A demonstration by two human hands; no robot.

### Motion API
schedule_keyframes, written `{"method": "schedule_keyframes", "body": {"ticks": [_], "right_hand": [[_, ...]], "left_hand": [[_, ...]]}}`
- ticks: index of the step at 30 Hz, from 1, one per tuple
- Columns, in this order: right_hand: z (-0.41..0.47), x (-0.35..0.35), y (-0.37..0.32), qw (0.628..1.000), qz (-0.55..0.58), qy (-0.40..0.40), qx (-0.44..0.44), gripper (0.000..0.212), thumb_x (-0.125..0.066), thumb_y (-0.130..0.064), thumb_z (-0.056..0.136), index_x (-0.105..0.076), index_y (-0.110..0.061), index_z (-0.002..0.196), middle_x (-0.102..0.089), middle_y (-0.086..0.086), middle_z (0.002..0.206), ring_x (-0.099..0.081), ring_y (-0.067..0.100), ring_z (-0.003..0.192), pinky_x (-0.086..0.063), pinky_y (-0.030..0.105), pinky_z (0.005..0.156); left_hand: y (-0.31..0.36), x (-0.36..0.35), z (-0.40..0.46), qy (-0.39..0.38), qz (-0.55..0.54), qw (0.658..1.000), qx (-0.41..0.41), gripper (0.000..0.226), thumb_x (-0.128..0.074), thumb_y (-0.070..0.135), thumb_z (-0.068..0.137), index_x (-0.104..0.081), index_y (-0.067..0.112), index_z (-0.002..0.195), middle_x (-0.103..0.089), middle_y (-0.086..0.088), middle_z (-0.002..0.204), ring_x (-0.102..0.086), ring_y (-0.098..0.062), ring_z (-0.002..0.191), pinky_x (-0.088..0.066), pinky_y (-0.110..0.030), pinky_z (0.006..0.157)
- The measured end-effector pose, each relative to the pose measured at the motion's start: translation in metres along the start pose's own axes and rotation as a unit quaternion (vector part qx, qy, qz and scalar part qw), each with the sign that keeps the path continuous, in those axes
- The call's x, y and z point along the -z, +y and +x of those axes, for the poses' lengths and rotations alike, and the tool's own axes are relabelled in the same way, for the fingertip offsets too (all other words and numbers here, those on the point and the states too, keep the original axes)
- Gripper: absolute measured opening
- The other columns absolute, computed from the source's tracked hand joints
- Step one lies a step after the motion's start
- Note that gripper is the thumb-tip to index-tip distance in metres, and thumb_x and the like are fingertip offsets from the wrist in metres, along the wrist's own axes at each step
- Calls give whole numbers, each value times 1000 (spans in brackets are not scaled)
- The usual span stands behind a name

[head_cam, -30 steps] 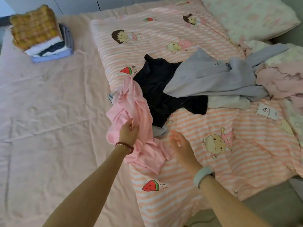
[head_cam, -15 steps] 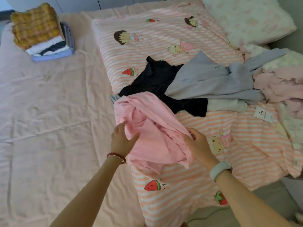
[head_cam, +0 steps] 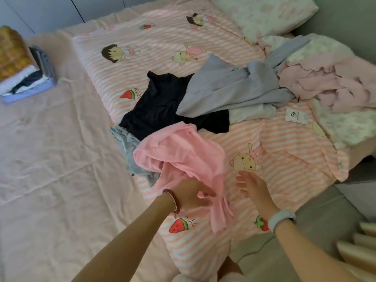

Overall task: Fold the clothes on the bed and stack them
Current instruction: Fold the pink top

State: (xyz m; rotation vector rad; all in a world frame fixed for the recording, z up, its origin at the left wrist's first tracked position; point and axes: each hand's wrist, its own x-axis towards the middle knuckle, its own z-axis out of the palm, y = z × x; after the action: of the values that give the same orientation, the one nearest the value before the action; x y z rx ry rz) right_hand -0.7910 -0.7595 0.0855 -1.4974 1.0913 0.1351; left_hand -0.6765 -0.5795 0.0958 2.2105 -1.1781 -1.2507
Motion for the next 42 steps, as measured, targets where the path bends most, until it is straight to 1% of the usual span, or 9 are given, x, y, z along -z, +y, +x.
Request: {"method": "schedule_keyframes", "body": {"ticks": [2,6,10,15,19,23,28,37,42], "right_hand": [[3,6,-10,998,5,35,56,21,-41,-23,98,-57,-17,111,-61,7,114,-58,22,102,-46,34,88],[11,-2,-26,976,-118,52,175,33,-44,-17,97,-50,-12,128,-49,-2,125,-45,12,114,-35,26,94],[33,-44,-30,906,-301,-52,292,41,-45,-21,90,-45,-14,131,-49,4,127,-44,22,121,-36,30,92],[58,-130,-47,782,-510,-116,339,71,-45,-44,92,-12,-17,148,-14,-1,155,-10,22,144,-17,45,112],[70,-178,-47,704,-594,-132,366,71,-45,-39,92,-6,-18,148,-44,7,137,-42,28,125,-18,51,107],[56,-159,-33,811,-472,-173,297,32,-38,-21,98,-41,-15,129,-62,8,106,-59,33,93,-40,36,73],[27,-92,-66,927,-247,-56,278,18,-44,-13,95,-50,-13,112,-57,3,84,-56,24,78,-44,33,64],[-41,19,-229,890,-62,113,437,12,-49,-8,93,-43,-15,101,-45,-14,80,-44,10,72,-36,5,60],[-76,54,-232,871,-27,129,473,30,-60,0,84,-45,-14,107,-51,-11,94,-49,15,91,-41,26,82]], "left_hand": [[1,-2,0,24,-54,998,39,26,-55,35,91,-67,26,112,-63,3,118,-56,-16,109,-40,-31,98],[-36,-12,-7,341,-147,903,215,36,-60,27,88,-58,15,122,-54,-8,127,-50,-24,117,-38,-38,102],[-77,-38,-15,302,-305,816,387,69,-66,38,80,-38,6,134,-47,-18,129,-47,-34,117,-41,-41,96],[-74,-45,-33,309,-345,836,295,22,-49,43,69,-52,21,72,-51,4,65,-48,-14,62,-36,-16,52],[-74,-38,-51,351,-341,836,247,15,-51,36,78,-55,22,76,-53,4,65,-46,-8,61,-33,-14,55],[-84,-33,-65,415,-339,803,262,14,-54,14,92,-68,14,93,-61,-16,87,-53,-18,76,-39,-14,67],[-55,18,-69,496,-347,771,198,16,-54,13,93,-67,15,101,-55,8,87,-51,0,80,-40,-8,74],[64,194,-96,646,-255,714,-88,19,-61,4,86,-69,17,96,-60,13,92,-53,17,84,-38,-1,76],[104,214,-116,632,-307,689,-178,26,-63,2,84,-67,28,86,-65,9,92,-60,11,82,-46,-8,78]]}}
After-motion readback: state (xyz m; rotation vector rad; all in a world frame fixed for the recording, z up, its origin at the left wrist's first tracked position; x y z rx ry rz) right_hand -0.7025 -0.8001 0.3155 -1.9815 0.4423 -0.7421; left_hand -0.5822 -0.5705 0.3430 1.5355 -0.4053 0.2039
